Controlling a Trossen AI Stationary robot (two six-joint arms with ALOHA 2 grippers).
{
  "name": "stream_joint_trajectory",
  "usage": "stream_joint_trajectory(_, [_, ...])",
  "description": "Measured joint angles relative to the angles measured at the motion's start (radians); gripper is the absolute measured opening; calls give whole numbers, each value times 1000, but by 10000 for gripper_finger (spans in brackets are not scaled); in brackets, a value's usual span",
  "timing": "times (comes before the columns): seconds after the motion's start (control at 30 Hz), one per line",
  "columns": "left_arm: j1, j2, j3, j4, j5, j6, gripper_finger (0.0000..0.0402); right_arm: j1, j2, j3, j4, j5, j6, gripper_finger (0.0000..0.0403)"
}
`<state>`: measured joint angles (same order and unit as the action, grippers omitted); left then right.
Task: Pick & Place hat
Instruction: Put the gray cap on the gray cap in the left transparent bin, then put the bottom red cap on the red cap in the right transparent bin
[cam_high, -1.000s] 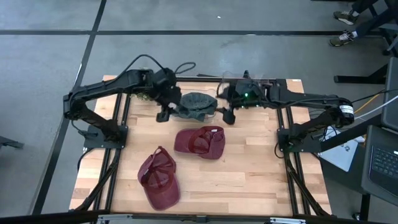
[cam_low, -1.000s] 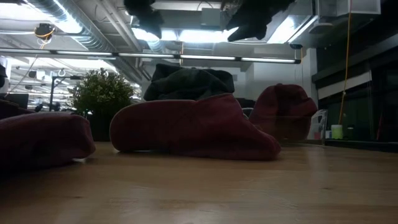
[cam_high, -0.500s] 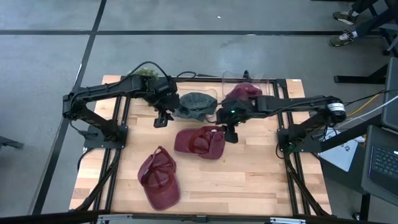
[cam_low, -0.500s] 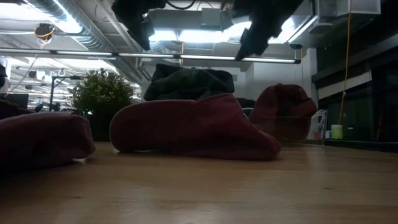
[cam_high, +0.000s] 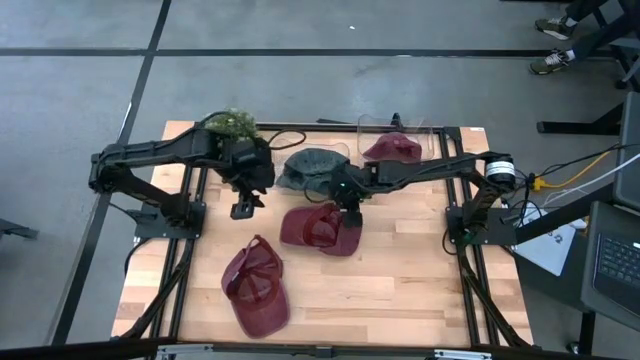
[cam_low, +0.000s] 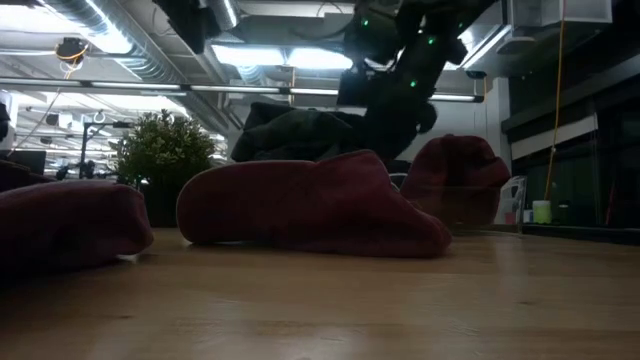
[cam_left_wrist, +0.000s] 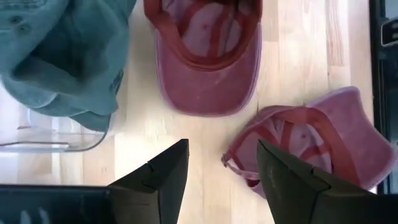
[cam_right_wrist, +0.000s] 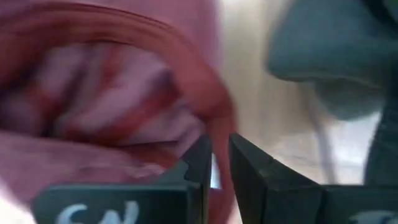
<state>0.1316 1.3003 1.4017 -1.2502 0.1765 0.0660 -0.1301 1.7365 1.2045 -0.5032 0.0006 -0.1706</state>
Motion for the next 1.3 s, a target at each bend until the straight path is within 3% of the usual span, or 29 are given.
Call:
stream_joint_trajectory(0.13, [-37, -35, 0, -10, -45, -54, 182, -38, 13, 0, 48, 59, -29, 52])
stream_joint_trajectory(0.6, [-144, -71, 0, -87, -91, -178, 182, -182, 14, 0, 327, 122, -66, 52])
stream_joint_trajectory(0.87, [-208, -73, -7, -159, -94, -213, 182, -179, -20, 89, 143, -31, 53, 52])
stream_joint_trajectory(1.07, [-266, -173, -183, -18, 2, -329, 182, -69, -68, 195, 12, 63, 98, 52])
stream_joint_trajectory(1.3, [-362, -301, -415, 158, 2, -614, 182, 61, -79, 249, -19, 93, 231, 52])
